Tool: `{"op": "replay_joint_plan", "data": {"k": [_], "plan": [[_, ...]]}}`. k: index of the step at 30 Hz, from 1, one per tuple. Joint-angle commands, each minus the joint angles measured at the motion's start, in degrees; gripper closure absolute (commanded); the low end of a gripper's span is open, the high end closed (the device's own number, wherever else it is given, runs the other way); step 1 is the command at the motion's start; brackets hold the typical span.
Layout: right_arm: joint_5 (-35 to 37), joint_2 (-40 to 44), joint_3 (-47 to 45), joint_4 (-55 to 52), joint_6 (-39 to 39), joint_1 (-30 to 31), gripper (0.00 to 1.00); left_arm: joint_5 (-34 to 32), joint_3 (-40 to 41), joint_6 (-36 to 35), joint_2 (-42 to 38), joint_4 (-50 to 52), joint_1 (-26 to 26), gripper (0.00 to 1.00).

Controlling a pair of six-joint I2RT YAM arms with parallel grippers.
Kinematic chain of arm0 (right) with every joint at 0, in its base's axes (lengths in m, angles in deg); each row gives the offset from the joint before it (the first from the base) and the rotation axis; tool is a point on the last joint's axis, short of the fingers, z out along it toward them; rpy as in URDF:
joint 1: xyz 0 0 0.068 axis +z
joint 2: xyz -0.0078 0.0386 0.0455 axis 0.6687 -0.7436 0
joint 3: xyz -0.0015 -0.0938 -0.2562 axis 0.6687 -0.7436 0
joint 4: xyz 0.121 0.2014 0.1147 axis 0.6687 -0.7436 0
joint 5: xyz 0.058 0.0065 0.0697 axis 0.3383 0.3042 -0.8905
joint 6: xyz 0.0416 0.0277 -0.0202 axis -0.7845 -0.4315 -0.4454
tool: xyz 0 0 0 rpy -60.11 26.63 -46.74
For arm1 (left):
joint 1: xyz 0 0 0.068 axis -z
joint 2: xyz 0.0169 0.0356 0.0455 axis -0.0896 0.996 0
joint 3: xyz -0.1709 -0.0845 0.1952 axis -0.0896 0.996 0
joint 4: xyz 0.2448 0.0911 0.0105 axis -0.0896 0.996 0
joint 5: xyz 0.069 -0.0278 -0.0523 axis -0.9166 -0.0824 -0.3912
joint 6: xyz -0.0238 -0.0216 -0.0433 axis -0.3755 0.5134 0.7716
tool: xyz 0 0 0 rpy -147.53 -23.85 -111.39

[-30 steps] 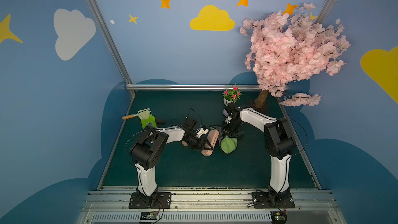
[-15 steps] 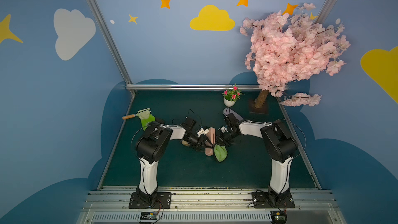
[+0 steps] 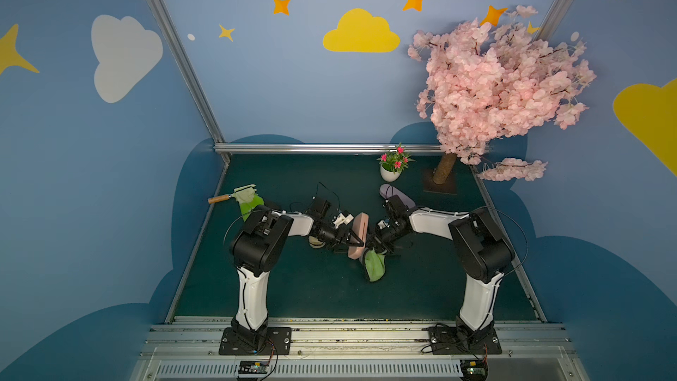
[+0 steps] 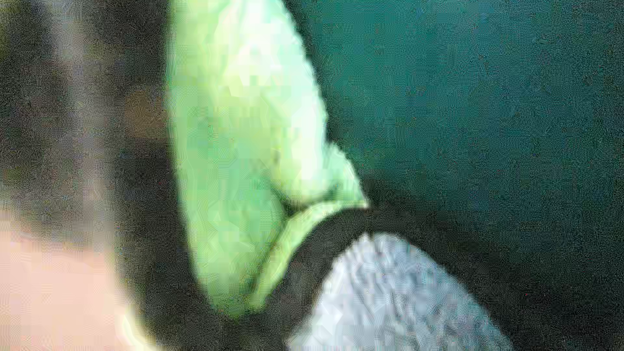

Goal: Wipe the eyeglass case
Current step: Wipe the dirt from the eyeglass case.

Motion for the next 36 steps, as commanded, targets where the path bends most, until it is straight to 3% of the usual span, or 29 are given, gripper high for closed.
{"op": "replay_joint_plan", "data": {"k": [1, 7, 11, 16, 21, 25, 28, 32, 36], "plan": [[-0.72, -0.77, 9.71, 6.82, 0.78, -3.14, 1.0, 0.93, 0.64, -0.56, 1.66, -0.55, 4.03, 0.97], [-2.66, -5.4, 10.89, 7.28, 0.13, -3.44, 1.0, 3.08, 1.13, 0.4, 1.68, -2.58, 4.37, 0.97], [-4.27, -0.57, 2.41, 11.15, -2.15, 0.81, 1.0, 3.27, -0.59, 1.29, 2.74, -3.48, 3.82, 0.97], [-10.84, 7.96, -14.95, 25.08, -11.99, 6.16, 1.0, 4.04, -0.93, 6.26, 3.81, -9.63, 3.4, 0.97], [-14.4, 12.82, -19.86, 23.77, -14.45, 12.54, 1.0, 4.52, -0.44, 8.19, 3.81, -11.79, 3.31, 0.97], [-13.73, 9.8, -17.23, 21.62, -10.93, 7.99, 1.0, 4.63, 0.09, 7.82, 3.45, -11.39, 3.77, 0.97], [-12.59, 6.07, -10.94, 14.06, -5.07, 1.96, 1.0, 4.27, 0.84, 8.34, 3.03, -10.75, 4.45, 0.97], [-3.67, 4.46, 0.94, -6.51, 8.68, -4.18, 1.0, 4.33, 2.2, 7.78, 2.17, -10.36, 5.31, 0.97], [0.97, 3.61, 4.53, -7.97, 9.98, -7.89, 1.0, 4.95, 3.76, 8.08, 2.22, -11.48, 5.49, 0.97]]}}
